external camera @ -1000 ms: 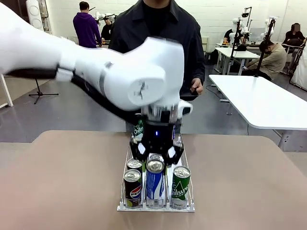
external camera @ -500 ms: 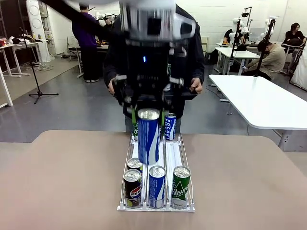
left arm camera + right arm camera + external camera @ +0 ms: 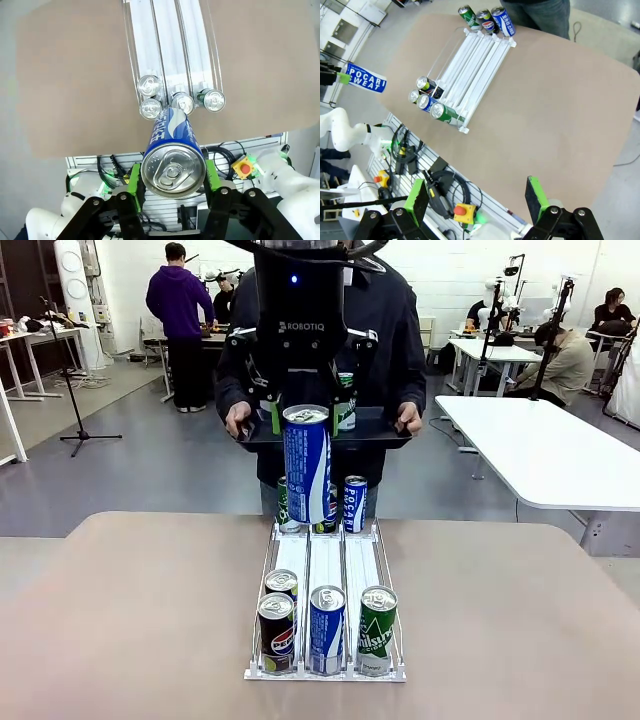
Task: Retrieve and hand over the desired beverage to the person.
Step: Pick up another can of the same type that the person held from the Automatic Can Dispenser, then place the picked can on the Handle tray extended by the person.
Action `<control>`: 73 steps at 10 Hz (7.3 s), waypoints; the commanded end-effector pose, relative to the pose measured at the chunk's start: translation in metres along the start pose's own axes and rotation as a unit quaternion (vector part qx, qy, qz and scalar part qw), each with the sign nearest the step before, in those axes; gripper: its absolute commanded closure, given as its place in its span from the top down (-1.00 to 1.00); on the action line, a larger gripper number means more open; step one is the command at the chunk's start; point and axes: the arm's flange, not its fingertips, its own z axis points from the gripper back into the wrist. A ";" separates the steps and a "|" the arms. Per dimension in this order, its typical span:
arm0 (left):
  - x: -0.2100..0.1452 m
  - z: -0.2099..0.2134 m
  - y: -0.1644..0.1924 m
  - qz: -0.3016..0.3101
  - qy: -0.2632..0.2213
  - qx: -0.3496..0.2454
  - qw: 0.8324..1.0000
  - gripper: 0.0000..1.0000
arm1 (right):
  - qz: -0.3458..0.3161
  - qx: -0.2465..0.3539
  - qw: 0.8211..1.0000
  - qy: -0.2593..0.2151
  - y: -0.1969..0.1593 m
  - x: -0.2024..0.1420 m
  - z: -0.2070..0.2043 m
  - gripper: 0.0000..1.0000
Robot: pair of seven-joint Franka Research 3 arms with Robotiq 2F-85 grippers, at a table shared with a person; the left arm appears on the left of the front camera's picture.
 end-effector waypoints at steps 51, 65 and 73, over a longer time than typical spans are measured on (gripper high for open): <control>0.231 -0.065 0.084 0.019 0.068 0.001 0.998 1.00 | 0.007 0.011 1.000 -0.002 -0.002 0.001 0.001 1.00; -0.028 -0.048 0.147 -0.125 -0.051 -0.040 0.990 1.00 | 0.007 0.011 1.000 -0.002 -0.002 0.001 0.001 1.00; -0.030 -0.050 0.147 -0.124 -0.050 -0.041 0.990 1.00 | 0.007 0.011 1.000 -0.002 -0.002 0.001 0.001 1.00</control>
